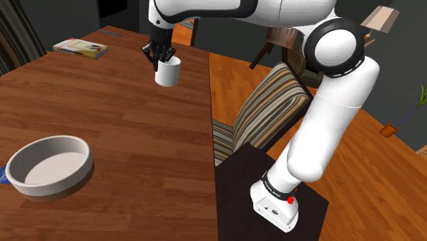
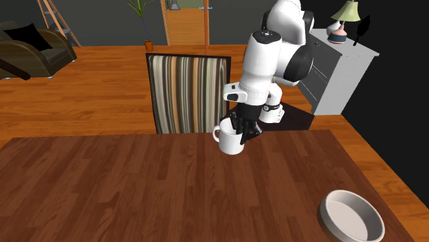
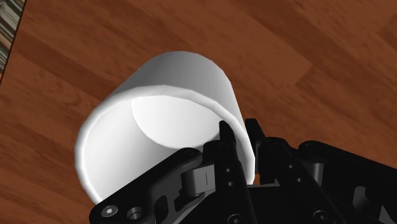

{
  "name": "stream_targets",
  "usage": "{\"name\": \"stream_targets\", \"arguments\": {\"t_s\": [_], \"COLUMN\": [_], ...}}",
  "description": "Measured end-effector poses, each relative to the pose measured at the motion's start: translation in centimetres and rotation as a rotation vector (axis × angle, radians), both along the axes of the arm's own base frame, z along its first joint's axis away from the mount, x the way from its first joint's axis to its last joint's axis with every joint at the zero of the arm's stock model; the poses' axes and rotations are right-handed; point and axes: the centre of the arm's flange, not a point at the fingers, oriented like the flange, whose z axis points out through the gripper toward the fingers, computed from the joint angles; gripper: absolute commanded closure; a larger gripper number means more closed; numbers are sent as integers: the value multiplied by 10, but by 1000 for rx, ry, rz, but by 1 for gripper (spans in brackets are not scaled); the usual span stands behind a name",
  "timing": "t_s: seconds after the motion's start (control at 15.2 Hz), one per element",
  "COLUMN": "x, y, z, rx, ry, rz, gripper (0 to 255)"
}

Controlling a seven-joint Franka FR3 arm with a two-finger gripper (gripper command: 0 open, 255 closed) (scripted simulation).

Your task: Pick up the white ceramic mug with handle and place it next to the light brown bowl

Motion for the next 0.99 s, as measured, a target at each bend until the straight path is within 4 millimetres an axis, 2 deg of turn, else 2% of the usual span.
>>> {"name": "stream_targets", "arguments": {"t_s": [0.79, 0.86, 0.99], "x": [-97, -99, -120], "y": [124, 136, 156], "z": [2, 1, 1], "rx": [0, 0, 0], "ry": [0, -1, 0], "rz": [1, 1, 0], "gripper": [255, 255, 255]}}
